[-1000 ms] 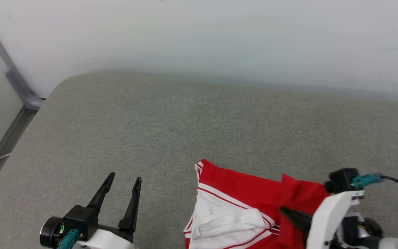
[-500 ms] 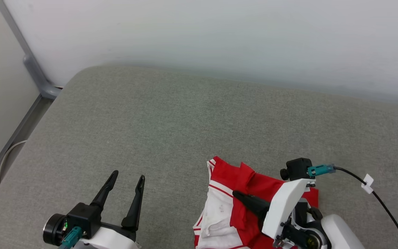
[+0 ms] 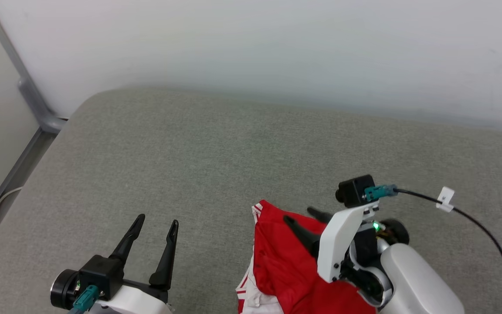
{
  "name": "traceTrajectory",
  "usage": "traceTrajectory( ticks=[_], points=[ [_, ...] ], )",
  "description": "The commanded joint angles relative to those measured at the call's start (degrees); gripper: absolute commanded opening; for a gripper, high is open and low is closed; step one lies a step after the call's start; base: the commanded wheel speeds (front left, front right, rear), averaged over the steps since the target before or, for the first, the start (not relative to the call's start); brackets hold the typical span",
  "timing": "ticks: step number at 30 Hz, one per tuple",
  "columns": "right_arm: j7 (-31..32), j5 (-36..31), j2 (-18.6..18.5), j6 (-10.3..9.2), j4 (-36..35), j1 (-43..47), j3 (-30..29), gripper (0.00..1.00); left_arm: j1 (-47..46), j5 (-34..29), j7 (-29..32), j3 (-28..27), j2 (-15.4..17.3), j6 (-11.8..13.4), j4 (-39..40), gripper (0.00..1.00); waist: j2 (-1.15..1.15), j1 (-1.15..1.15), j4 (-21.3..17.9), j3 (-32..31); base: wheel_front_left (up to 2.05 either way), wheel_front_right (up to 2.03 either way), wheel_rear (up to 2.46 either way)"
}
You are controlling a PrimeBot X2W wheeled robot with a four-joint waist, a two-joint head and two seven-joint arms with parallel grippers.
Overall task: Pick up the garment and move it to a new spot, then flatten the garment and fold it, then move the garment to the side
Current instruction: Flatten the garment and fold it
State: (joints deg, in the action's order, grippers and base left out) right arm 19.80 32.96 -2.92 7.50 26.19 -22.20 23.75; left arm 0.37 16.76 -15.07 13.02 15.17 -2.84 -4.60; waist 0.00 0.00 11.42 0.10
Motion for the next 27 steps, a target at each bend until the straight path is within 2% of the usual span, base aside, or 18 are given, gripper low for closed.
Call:
traceTrajectory(
  ticks=[1,6,9,14,19,27],
  points=[
    [-0.5,-1.2,-0.1,-0.03,-0.6,-1.1,-0.4,1.00,0.3,-0.4,-0.1,-0.2,-0.3,-0.1,0.1,1.00,0.00,0.00,-0.6,-0.3,0.00,0.00,0.00],
    [-3.8,-10.4,-4.3,-0.03,-5.4,-1.6,-1.6,1.00,0.3,-0.5,-0.1,-1.0,-0.7,-0.6,-0.1,1.00,0.00,0.00,-2.5,-1.1,0.00,0.00,0.00],
    [-6.7,-14.0,-8.3,-0.03,-8.8,-1.6,-1.6,1.00,0.5,-0.8,-0.1,-1.4,-1.1,-1.0,0.1,1.00,0.00,0.00,-3.6,-1.5,0.00,0.00,0.00],
    [-12.2,-19.3,-14.3,-0.05,-13.8,1.4,-5.1,1.00,0.7,-1.1,-0.1,-2.0,-2.1,-1.4,0.7,1.00,0.00,0.00,-4.9,-1.6,0.00,0.00,0.00],
    [-16.2,-21.6,-14.8,-0.06,-18.8,8.0,-14.2,1.00,1.1,-1.3,-0.1,-3.1,-2.7,-1.9,1.2,1.00,0.00,0.00,-5.7,-1.2,0.00,0.00,0.00],
    [-19.1,-23.2,-8.1,-0.04,-27.0,19.7,-26.4,1.00,2.0,-2.1,-0.1,-4.4,-4.4,-3.0,2.1,1.00,0.00,0.00,-6.2,-0.5,0.00,0.00,0.00]
  ],
)
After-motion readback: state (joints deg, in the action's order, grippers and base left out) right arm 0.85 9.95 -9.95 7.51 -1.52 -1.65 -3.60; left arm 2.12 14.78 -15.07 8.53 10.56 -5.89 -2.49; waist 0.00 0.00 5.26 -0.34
